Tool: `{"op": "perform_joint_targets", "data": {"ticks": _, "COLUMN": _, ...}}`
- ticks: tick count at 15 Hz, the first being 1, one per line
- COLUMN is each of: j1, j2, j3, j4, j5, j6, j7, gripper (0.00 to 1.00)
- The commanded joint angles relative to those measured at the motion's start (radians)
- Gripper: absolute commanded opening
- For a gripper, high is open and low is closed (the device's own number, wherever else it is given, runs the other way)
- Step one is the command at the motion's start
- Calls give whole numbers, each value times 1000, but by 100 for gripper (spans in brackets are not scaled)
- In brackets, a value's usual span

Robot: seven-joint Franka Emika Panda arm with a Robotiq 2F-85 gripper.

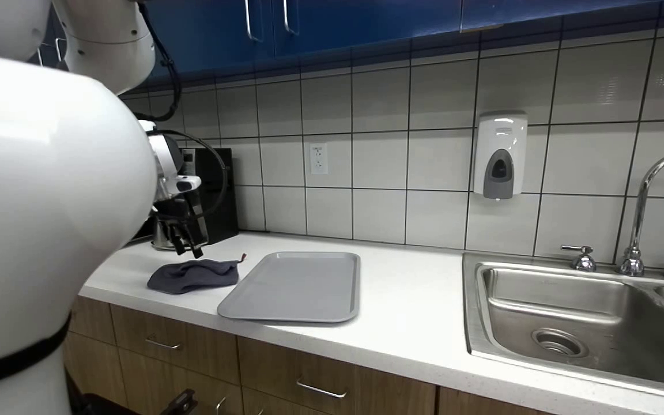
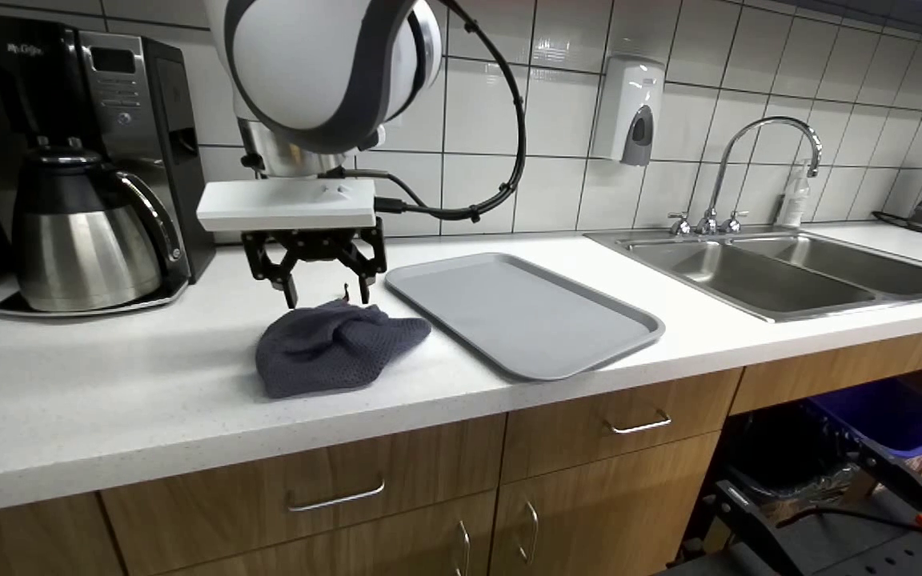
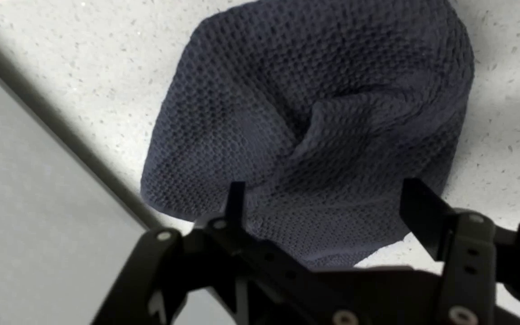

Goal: Put the towel on the counter.

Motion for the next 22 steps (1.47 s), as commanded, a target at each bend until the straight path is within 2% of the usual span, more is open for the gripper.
{"op": "perform_joint_targets", "data": {"ticks": 1, "j1": -13, "j2": -38, "j3": -3, "j4": -16, "j5": 13, "j6": 16, "j7": 2, "gripper": 100}}
{"op": "perform_joint_targets", "data": {"ticks": 6, "j1": -68, "j2": -106, "j3": 12, "j4": -79, "j5": 34, "j6": 59, "j7": -69, "gripper": 100}}
{"op": "perform_joint_targets", "data": {"ticks": 12, "j1": -158, "j2": -223, "j3": 43, "j4": -211, "j5": 65, "j6": 128, "j7": -184, "gripper": 100}}
{"op": "perform_joint_targets", "data": {"ticks": 22, "j1": -309, "j2": -452, "j3": 86, "j4": -446, "j5": 288, "j6": 175, "j7": -509, "gripper": 100}}
